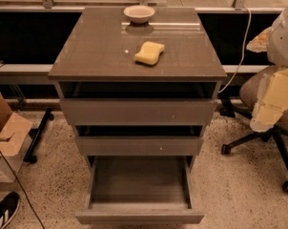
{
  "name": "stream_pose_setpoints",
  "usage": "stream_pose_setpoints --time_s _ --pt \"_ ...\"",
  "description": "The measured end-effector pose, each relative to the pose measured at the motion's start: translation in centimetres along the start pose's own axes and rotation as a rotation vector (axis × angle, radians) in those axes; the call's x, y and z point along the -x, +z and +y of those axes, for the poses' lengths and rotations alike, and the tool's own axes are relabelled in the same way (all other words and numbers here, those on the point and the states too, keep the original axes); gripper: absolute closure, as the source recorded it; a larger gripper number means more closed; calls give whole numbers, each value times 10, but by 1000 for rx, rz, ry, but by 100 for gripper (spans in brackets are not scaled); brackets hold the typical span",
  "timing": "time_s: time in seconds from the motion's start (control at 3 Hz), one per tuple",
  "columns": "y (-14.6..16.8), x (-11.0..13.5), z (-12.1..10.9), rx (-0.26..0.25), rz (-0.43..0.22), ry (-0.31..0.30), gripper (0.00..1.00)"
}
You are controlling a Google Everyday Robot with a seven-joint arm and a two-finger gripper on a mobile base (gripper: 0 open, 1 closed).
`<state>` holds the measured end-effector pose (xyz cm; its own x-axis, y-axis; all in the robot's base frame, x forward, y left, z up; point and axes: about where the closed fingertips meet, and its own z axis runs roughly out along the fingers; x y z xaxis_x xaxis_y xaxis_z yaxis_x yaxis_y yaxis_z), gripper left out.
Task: Place sponge into bottom drawer
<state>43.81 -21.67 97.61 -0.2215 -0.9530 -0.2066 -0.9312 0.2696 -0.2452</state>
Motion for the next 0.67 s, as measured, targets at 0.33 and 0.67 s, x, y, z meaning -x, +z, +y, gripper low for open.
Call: stream_pose_setpoints --time_s 0.33,0.67 --pt "0 0 0 0 0 0 0" --pt "3 6 -3 7 -40 12 0"
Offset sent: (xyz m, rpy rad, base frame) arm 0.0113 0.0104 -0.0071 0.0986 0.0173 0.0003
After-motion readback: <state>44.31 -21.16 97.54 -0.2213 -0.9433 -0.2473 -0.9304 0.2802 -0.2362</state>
